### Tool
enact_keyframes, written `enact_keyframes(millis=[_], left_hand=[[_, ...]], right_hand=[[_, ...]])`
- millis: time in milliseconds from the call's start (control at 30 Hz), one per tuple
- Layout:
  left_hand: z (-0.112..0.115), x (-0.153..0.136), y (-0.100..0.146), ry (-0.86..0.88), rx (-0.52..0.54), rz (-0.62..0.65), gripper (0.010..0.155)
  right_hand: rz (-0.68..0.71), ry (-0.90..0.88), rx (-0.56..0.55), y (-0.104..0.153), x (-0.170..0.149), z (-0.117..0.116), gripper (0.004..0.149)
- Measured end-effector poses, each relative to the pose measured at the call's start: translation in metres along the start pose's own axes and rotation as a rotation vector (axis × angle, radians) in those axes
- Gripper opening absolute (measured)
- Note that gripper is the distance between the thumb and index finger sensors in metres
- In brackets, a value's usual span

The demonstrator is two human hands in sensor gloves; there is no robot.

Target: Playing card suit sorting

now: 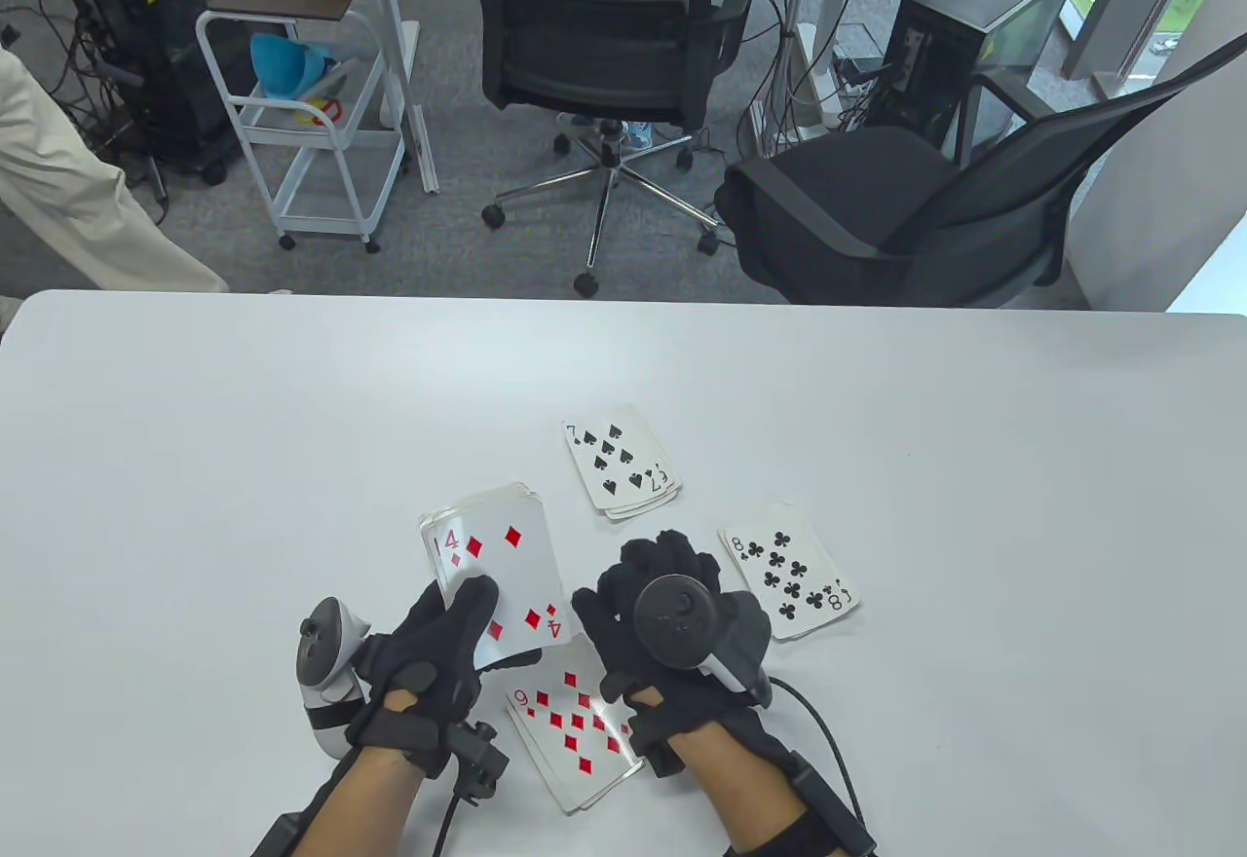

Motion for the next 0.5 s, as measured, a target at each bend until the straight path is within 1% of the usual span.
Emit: enact_keyframes(millis=[67,133,200,267,300,367,500], left_hand=[[0.002,-0.005,0.0,-0.034,-0.011,-0.055,0.053],[0.003,-0.006,0.0,-0.062,-0.001,-0.038,0.054],[0.005,-0.008,-0.001,-0.065,-0.014,-0.045,0.053],[0.006,-0.009,-0.001,-0.078,-0.013,-0.037,0.053],[0.006,-0.009,-0.001,-0.077,-0.013,-0.038,0.053],[0.006,-0.009,-0.001,-0.079,-0.016,-0.04,0.053],[0.008,-0.011,-0.002,-0.122,-0.046,-0.061,0.051]], right_hand=[[-0.041,-0.141,-0.151,0.004,-0.01,0.015,0.056],[-0.057,-0.222,-0.235,0.007,-0.016,0.024,0.057],[-0.033,-0.279,-0.286,0.009,-0.018,0.031,0.057],[-0.002,-0.304,-0.294,0.009,-0.015,0.034,0.057],[0.024,-0.3,-0.263,0.009,-0.011,0.033,0.057],[0.052,-0.292,-0.241,0.009,-0.006,0.029,0.057],[0.077,-0.274,-0.241,0.011,0.004,0.027,0.059]])
Point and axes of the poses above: the tracker on the back of each hand, its own x axis roughly to the thumb side, its own y axis roughly from the fingertips to the wrist, z = x × y, the point moved 4 cm from there along -y, roughly from the wrist to the fingertips, and after that the axes turned 15 degrees about y, right-handed, at the moved point
